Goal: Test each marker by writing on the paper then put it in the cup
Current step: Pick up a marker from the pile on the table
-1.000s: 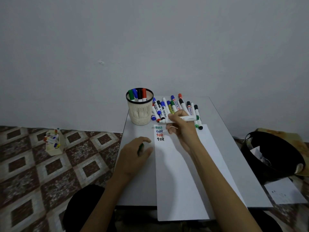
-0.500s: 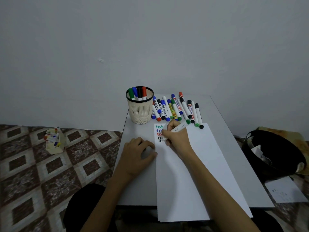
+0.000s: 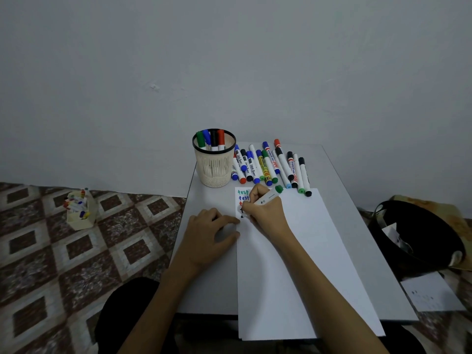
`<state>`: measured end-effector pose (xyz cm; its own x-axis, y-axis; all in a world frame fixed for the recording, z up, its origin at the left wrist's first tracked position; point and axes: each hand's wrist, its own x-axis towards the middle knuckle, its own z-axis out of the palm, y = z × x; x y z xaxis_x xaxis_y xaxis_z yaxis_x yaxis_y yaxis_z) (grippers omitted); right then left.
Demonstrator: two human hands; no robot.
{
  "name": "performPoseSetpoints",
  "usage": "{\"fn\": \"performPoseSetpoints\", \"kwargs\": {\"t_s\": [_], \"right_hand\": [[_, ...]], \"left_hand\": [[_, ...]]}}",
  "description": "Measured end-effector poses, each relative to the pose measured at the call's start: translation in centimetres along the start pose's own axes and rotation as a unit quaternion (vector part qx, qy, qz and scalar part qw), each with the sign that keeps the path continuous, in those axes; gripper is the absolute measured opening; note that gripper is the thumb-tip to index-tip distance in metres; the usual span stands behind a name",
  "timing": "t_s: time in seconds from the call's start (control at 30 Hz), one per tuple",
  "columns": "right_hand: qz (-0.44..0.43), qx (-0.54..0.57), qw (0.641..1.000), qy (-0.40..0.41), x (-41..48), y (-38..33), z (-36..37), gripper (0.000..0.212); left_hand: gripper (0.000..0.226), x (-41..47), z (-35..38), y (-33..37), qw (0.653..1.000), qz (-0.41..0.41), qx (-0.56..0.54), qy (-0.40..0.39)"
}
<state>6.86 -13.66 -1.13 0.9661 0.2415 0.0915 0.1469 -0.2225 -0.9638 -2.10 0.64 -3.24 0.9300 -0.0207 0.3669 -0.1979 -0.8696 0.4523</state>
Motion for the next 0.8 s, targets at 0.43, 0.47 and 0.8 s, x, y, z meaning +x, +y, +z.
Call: {"fn": "performPoseSetpoints", "kwargs": {"t_s": [0.43,0.47,0.8], "right_hand": [[-0.012,-0.008,1.0,-0.004,-0.21,-0.3,0.02,0.033],[-0.014,-0.008,1.0,-0.008,-0.22,-0.3,0.01,0.033],[-0.013,0.009,1.0,0.008,-0.13,0.02,-0.24,0.034]], "left_hand": [[0.04,-0.02,0.08,-0.08,1.0,0.005,-0.007,0.009],[0.04,-0.02,0.09,-0.06,1.0,0.005,-0.007,0.009],[0.04,0.02,0.14,-0.03,1.0,0.004,-0.012,0.013]]}}
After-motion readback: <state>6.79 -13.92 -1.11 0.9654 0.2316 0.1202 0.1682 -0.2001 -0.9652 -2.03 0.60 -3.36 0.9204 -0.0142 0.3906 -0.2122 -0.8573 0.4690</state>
